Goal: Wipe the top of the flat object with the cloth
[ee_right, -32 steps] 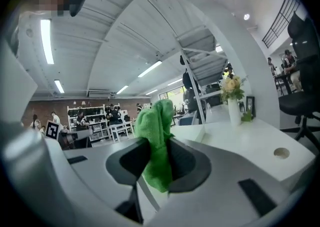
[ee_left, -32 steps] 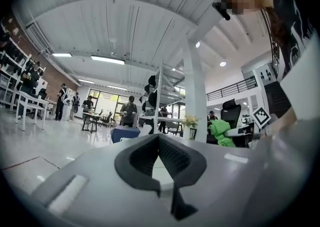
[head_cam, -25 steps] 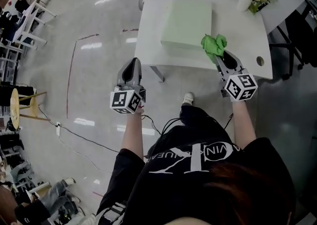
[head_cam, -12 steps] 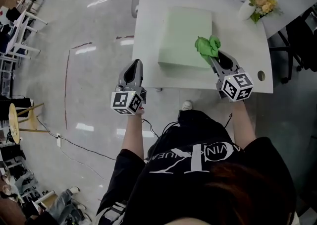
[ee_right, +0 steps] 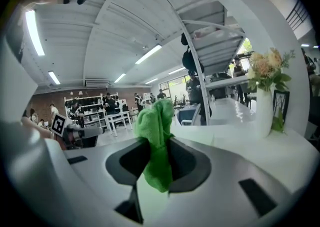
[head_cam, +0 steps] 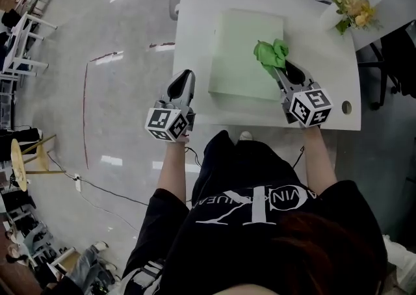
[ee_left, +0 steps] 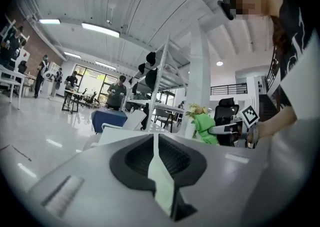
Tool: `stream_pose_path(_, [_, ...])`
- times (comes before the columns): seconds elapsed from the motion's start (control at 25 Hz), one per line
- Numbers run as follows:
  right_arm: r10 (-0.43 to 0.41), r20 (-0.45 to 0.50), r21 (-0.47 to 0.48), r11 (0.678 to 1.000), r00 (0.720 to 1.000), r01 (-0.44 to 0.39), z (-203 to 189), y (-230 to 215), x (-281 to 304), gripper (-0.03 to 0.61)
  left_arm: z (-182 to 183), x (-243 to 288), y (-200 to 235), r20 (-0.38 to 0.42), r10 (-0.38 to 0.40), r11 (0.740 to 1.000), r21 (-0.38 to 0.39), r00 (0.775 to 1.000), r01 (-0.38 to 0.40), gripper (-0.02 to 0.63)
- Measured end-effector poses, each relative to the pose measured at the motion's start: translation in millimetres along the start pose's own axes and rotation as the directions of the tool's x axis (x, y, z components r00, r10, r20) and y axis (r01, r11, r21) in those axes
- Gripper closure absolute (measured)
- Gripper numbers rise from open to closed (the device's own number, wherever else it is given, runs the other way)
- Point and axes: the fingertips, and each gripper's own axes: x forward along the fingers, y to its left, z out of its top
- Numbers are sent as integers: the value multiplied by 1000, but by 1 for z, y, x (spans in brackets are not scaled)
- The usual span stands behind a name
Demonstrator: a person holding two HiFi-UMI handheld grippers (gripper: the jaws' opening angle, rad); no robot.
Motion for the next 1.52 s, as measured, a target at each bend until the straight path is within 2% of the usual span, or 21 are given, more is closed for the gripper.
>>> stream_pose_path(0.08, [-10, -12, 6, 1000, 1000, 11, -1, -2, 9, 466, -5, 11, 4, -24, -30, 999, -21, 999, 29, 589])
stream_pose_path(0.2, [-32, -32, 10, 999, 999, 32, 0, -7, 24, 466, -13, 34, 13, -71, -77, 996, -48, 995, 74, 480])
stream_pose_path(0.24, [-41, -39, 14, 999, 998, 42, 1, -9, 29, 466, -17, 43, 15, -91, -97, 994, -60, 991, 91, 470])
stream_pose_path(0.4, [-76, -66, 30, 997, 995, 78, 3, -16, 53, 466, -34, 74, 16, -173, -197, 975, -135, 965, 175, 416])
stream_pose_path(0.52, [-80, -86, 20, 996, 993, 82, 8, -17, 75, 466, -40, 91, 20, -201, -237, 962, -184, 950, 201, 381])
stream_pose_path(0.72, [-66, -149, -32, 998, 987, 62, 13, -15, 119, 466, -52, 108, 25, -281, -274, 955, -195, 920, 224, 373])
stream_pose_path(1.0, [-55, -269, -74, 997, 962, 36, 7, -13, 187, 466, -68, 117, 10, -338, -330, 940, -207, 881, 273, 374])
stream_pose_path(1.08, [-58, -303, -84, 996, 951, 34, 5, -10, 206, 466, -76, 118, 7, -362, -334, 940, -199, 870, 278, 403])
stream_pose_path(1.16, [-65, -342, -107, 994, 937, 30, 2, -8, 227, 466, -78, 118, 5, -365, -338, 939, -199, 868, 282, 435])
stream_pose_path(1.36, [-106, -434, -179, 983, 895, 30, -5, -6, 265, 466, -78, 118, 6, -361, -342, 938, -196, 868, 288, 437])
stream_pose_path(1.52, [-133, -484, -311, 950, 865, -29, -9, -5, 277, 468, -79, 118, 7, -359, -329, 941, -201, 874, 272, 440])
